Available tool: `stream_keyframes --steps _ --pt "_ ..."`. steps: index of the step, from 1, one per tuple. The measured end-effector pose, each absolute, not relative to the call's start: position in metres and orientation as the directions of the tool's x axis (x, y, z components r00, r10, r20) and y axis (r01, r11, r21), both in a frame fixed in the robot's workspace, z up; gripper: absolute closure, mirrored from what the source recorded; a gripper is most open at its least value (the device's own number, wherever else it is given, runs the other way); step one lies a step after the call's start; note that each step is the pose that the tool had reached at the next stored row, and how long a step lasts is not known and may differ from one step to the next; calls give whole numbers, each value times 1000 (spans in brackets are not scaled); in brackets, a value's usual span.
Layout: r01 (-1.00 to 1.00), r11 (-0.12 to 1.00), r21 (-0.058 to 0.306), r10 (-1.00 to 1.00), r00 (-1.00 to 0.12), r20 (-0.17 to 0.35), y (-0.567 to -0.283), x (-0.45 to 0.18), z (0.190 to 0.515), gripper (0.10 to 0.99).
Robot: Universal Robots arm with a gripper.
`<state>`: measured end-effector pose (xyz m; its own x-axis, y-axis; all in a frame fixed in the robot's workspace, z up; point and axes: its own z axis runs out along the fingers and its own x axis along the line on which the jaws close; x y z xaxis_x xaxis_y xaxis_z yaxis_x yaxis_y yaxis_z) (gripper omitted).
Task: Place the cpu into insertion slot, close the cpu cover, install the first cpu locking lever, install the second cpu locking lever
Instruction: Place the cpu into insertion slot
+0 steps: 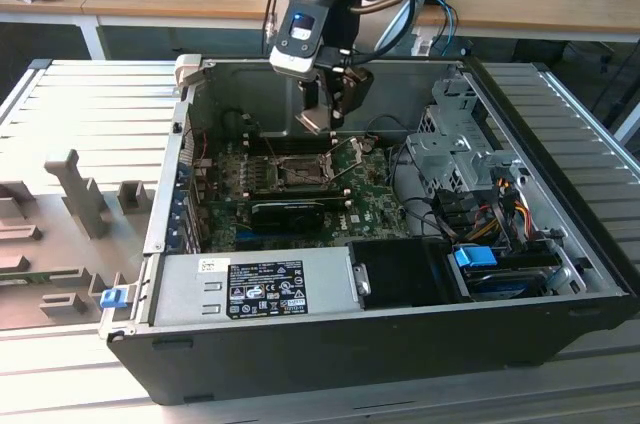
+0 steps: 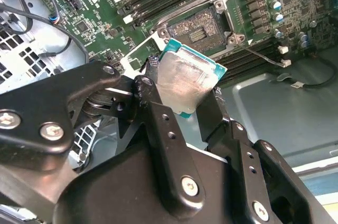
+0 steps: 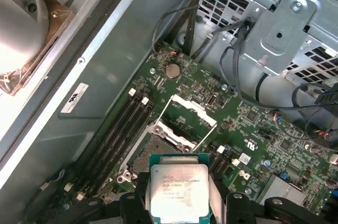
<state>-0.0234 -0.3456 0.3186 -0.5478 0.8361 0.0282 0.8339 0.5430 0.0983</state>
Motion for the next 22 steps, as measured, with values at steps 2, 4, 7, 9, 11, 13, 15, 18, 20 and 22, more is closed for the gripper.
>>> stream_keyframes --steps 2,4,7,9,11,13,15,18,20,22 --pt "835 541 97 837 -546 29 -346 -23 318 553" --pt "847 523 97 849 -528 29 -346 -23 317 553" --pt "881 464 96 883 -468 30 -346 -23 315 553" --pt "898 429 96 901 -433 30 -346 -23 313 553" --pt "920 380 96 923 -385 30 -346 -23 311 553" --pt "938 333 96 941 -338 30 -346 -23 308 553" --pt "957 272 96 961 -276 30 -346 -23 306 553" --pt "965 243 96 969 -247 30 -346 -24 305 553" --pt "965 243 96 969 -247 30 -346 -29 305 553" --pt "965 242 96 969 -246 30 -346 -33 304 553"
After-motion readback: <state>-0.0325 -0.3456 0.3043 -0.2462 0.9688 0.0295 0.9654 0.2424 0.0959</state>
